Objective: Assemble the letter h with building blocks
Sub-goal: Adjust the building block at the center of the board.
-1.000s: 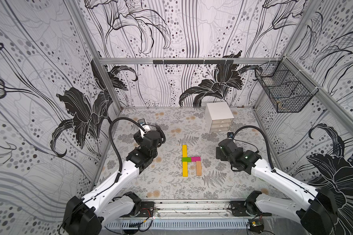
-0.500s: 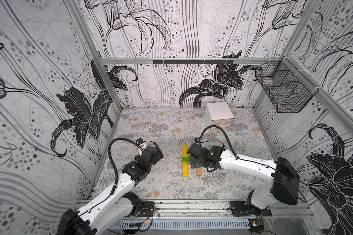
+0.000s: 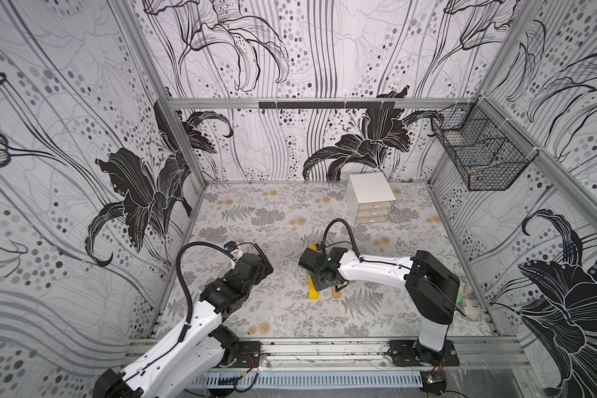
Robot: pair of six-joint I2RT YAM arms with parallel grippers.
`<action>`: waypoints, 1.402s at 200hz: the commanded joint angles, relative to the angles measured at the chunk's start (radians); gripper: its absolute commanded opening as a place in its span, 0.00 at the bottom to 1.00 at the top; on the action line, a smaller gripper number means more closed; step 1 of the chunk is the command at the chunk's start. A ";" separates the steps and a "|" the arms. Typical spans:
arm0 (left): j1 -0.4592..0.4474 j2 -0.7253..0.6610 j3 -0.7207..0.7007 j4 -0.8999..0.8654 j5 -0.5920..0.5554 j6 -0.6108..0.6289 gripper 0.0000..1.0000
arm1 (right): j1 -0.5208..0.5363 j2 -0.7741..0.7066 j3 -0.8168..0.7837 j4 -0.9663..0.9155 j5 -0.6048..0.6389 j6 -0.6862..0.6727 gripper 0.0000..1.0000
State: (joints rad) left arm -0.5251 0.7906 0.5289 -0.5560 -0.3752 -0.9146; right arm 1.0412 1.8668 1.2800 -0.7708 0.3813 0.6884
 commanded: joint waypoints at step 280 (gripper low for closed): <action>0.004 0.015 0.012 0.016 0.045 0.031 0.99 | -0.026 -0.175 0.042 -0.066 0.029 -0.041 1.00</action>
State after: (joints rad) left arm -0.5243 0.7902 0.5179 -0.5621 -0.3386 -0.9146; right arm 1.0065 1.8408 1.2850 -0.7574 0.3412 0.6617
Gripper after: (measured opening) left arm 0.988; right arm 0.998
